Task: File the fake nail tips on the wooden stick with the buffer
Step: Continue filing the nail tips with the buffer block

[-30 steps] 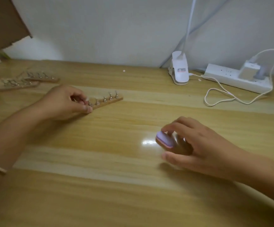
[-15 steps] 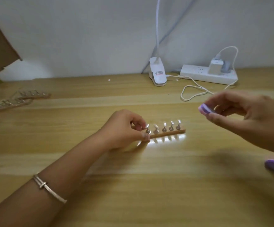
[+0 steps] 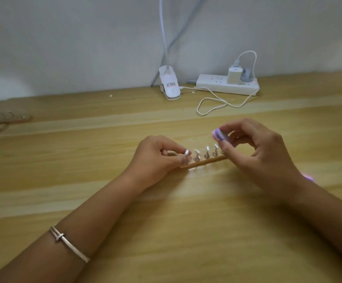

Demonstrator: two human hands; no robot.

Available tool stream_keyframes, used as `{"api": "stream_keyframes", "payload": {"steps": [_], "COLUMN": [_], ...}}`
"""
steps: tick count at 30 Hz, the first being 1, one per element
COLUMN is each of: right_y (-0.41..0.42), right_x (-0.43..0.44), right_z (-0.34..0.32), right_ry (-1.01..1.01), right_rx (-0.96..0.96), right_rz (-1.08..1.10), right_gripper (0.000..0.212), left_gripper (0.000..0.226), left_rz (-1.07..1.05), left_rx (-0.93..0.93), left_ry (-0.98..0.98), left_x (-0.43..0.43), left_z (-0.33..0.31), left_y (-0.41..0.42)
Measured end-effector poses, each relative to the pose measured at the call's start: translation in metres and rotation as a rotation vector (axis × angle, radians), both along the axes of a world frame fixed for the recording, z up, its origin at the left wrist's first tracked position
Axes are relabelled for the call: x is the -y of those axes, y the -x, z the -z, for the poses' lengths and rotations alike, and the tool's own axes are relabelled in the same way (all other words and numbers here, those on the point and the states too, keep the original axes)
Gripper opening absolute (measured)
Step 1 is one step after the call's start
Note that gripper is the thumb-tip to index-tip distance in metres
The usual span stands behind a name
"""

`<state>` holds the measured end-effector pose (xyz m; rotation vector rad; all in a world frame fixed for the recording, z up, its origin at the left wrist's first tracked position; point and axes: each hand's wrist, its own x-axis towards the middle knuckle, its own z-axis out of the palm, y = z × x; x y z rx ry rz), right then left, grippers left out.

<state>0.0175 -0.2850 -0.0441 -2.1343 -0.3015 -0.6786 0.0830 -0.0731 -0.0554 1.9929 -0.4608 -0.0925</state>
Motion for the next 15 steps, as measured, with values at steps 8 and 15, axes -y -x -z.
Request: {"api": "stream_keyframes", "payload": {"steps": [8, 15], "right_y": [0.004, 0.023], "right_x": [0.005, -0.004], "right_z": [0.009, 0.014], "right_ry": [0.166, 0.180], "right_rx": [0.259, 0.169], "right_rz": [0.074, -0.103], "right_gripper": [0.025, 0.023], "left_gripper": [0.010, 0.016], "left_rz": [-0.064, 0.025], "left_rx": [0.646, 0.262], "left_ry": [-0.311, 0.087], "left_x": [0.001, -0.010], "left_z": [-0.002, -0.001], "left_y": [0.020, 0.052]}}
